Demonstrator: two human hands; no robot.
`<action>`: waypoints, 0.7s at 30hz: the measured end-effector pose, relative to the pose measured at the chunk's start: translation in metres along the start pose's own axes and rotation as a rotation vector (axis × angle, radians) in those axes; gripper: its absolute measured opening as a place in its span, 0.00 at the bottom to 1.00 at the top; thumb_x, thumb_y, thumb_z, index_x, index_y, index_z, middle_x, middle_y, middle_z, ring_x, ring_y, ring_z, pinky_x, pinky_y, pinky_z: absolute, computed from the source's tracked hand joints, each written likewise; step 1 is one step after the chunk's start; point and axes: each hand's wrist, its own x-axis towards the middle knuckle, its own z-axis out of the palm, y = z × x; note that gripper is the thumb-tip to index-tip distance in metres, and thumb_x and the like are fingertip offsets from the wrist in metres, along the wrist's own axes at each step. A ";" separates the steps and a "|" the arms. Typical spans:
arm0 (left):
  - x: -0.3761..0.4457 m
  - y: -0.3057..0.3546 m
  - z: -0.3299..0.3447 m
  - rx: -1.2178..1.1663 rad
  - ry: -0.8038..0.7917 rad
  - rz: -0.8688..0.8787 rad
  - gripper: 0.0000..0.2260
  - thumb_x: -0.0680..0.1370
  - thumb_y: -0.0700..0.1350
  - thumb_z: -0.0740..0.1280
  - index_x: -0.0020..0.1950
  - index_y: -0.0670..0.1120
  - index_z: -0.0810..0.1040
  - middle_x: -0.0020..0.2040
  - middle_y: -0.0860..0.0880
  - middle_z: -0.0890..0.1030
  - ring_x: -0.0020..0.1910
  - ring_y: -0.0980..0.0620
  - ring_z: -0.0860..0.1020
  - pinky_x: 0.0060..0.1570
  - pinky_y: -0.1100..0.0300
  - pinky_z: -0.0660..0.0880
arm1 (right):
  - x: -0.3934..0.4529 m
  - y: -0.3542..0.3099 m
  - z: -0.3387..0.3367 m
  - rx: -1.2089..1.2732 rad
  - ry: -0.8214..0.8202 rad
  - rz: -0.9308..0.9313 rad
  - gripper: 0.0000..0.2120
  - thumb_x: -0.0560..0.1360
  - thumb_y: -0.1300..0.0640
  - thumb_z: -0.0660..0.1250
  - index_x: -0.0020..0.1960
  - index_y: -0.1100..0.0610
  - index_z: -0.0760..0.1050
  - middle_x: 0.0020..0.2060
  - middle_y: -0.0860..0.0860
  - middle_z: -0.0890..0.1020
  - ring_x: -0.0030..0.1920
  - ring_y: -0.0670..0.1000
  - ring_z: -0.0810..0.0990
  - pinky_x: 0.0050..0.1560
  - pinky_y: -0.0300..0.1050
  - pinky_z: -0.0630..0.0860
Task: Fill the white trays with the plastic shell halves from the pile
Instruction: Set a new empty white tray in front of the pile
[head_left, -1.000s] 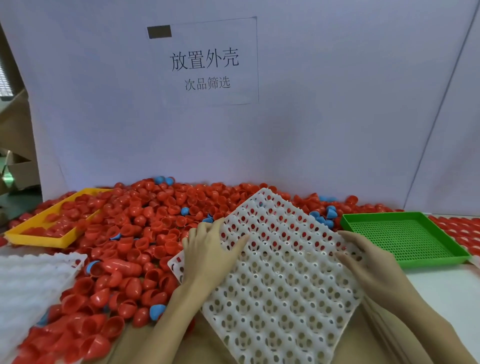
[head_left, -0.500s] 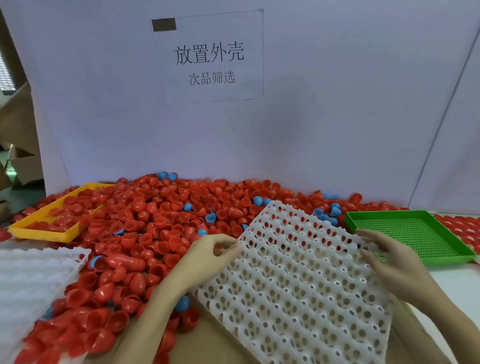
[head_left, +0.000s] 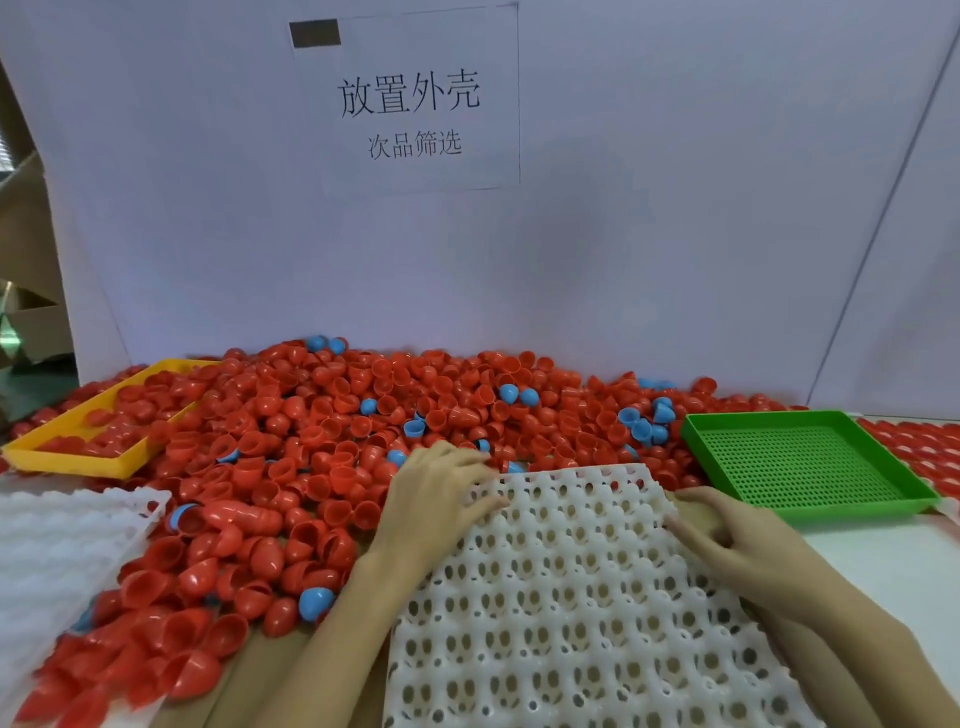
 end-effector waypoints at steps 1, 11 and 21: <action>0.000 0.004 0.000 0.093 0.054 -0.015 0.20 0.82 0.61 0.65 0.72 0.56 0.79 0.65 0.57 0.81 0.64 0.56 0.76 0.66 0.57 0.71 | 0.001 -0.001 0.006 0.042 -0.003 -0.001 0.30 0.78 0.34 0.62 0.76 0.46 0.67 0.28 0.47 0.80 0.30 0.42 0.78 0.35 0.40 0.72; -0.032 0.014 0.005 -0.029 -0.609 -0.200 0.46 0.74 0.81 0.44 0.85 0.58 0.37 0.84 0.50 0.33 0.78 0.48 0.23 0.76 0.46 0.29 | 0.006 -0.001 0.026 0.063 0.067 0.115 0.18 0.85 0.49 0.60 0.74 0.48 0.70 0.23 0.42 0.80 0.26 0.41 0.78 0.30 0.39 0.70; -0.018 -0.017 -0.006 -0.369 -0.006 -0.230 0.21 0.86 0.61 0.58 0.75 0.54 0.73 0.74 0.58 0.72 0.72 0.60 0.69 0.74 0.58 0.67 | 0.009 0.008 0.020 0.121 0.320 0.142 0.16 0.83 0.46 0.65 0.62 0.56 0.80 0.43 0.42 0.81 0.46 0.49 0.80 0.46 0.48 0.73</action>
